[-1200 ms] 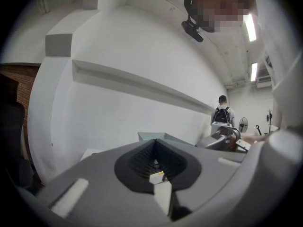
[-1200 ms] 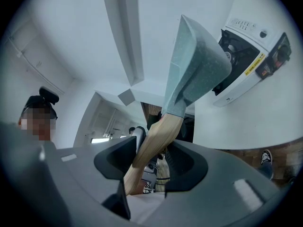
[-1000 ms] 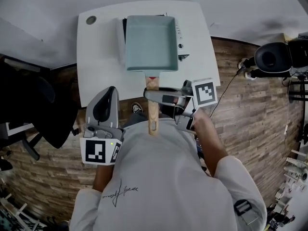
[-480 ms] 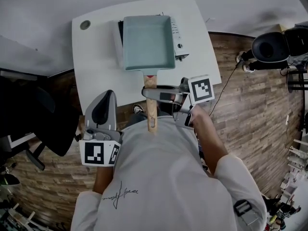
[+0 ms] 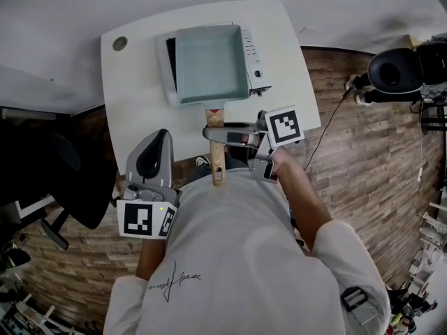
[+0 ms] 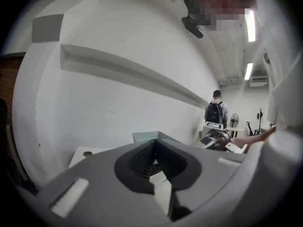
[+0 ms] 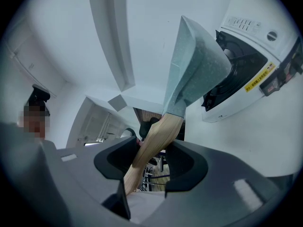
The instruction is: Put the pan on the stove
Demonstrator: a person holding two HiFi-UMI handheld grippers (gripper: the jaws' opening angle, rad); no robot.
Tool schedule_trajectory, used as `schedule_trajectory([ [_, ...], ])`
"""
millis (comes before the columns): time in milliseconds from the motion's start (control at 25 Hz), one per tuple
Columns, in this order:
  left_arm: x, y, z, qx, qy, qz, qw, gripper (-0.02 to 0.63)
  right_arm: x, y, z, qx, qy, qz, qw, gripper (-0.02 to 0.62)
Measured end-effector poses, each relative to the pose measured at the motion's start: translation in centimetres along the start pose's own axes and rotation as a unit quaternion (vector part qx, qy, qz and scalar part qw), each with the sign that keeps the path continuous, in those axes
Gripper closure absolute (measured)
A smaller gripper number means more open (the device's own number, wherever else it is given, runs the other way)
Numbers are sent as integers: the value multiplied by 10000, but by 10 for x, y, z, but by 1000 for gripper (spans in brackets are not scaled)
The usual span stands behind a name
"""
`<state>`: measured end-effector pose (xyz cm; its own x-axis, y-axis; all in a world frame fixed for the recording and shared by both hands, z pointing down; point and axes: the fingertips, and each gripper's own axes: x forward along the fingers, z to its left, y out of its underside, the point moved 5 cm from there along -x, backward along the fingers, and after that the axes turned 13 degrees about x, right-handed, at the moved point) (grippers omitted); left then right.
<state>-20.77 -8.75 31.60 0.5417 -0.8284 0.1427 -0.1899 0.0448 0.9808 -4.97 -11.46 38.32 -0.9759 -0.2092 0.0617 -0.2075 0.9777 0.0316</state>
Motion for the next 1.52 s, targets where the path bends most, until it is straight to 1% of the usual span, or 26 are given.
schedule_trajectory([
  [120, 12, 2, -7, -48, 37, 105, 9999, 551, -8, -7, -6, 26, 6, 48, 10000, 416],
  [360, 26, 6, -10, -111, 39, 275, 9996, 551, -12, -18, -24, -109, 139, 303, 9994, 416],
  [560, 32, 13, -12, -178, 13, 545, 9984, 551, -10, -23, -33, -77, 39, 494, 9987, 416],
  [680, 36, 16, -12, -204, -33, 634, 9978, 551, -9, -28, -42, -40, 32, 584, 9983, 416],
  [840, 37, 22, -14, -388, -148, 739, 9964, 551, -8, -36, -53, 23, 19, 716, 9974, 414],
  [960, 41, 27, -17, -419, -146, 839, 9955, 551, -6, -42, -60, 41, 40, 822, 9966, 414],
  [1120, 48, 27, -16, -370, -103, 886, 9953, 551, -4, -51, -65, 42, 47, 930, 9956, 414],
  [1240, 52, 27, -12, -415, -159, 905, 9949, 551, -3, -56, -66, 42, -11, 971, 9953, 414],
  [1360, 56, 27, -11, -457, -191, 924, 9945, 551, -3, -62, -68, 49, 0, 966, 9953, 414],
  [1520, 58, 29, -12, -452, -136, 961, 9942, 551, -5, -64, -71, 38, 45, 958, 9954, 414],
])
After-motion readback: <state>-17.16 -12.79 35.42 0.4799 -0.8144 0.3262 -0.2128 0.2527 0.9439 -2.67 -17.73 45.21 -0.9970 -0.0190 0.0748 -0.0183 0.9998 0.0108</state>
